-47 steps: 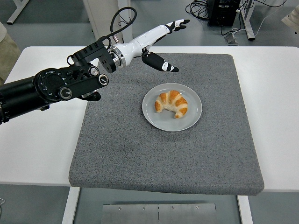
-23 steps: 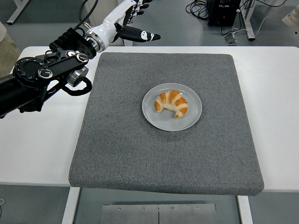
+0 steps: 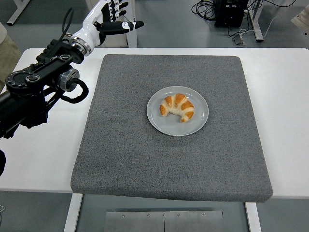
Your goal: Place the bread on the plate
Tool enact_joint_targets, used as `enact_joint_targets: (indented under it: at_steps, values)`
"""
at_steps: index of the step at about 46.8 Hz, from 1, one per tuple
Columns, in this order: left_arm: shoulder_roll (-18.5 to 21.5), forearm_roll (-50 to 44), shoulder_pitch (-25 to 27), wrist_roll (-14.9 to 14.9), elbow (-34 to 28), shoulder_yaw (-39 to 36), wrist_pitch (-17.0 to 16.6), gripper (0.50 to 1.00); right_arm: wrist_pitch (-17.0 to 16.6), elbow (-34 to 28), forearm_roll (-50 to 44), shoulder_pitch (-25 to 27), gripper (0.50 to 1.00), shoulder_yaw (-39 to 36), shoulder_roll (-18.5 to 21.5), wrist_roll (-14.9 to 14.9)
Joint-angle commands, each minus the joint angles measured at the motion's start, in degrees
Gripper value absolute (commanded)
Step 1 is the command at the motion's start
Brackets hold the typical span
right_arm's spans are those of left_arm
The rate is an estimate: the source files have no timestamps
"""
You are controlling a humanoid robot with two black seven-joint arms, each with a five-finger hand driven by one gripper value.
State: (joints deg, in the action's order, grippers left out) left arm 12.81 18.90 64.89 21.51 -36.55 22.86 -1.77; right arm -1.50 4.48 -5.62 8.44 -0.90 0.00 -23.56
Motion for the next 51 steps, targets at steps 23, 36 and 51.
enact_joint_targets:
  at_steps: [23, 36, 51]
  values:
    - [-4.2, -8.3, -4.1, 0.9, 13.3, 4.0, 7.9, 0.972, -0.1, 0.3, 0.0, 0.0, 1.000, -0.1, 0.0, 0.0]
    - [-4.5, -12.1, -7.1, 1.7, 17.2, 5.4, 11.0, 0.972, -0.3, 0.5, 0.0, 0.3, 1.000, 0.0, 0.0, 0.0]
    - [-4.5, -12.1, -7.9, 2.6, 17.4, 6.1, 11.0, 0.972, 0.0, 0.4, 0.0, 0.3, 1.000, -0.1, 0.0, 0.0]
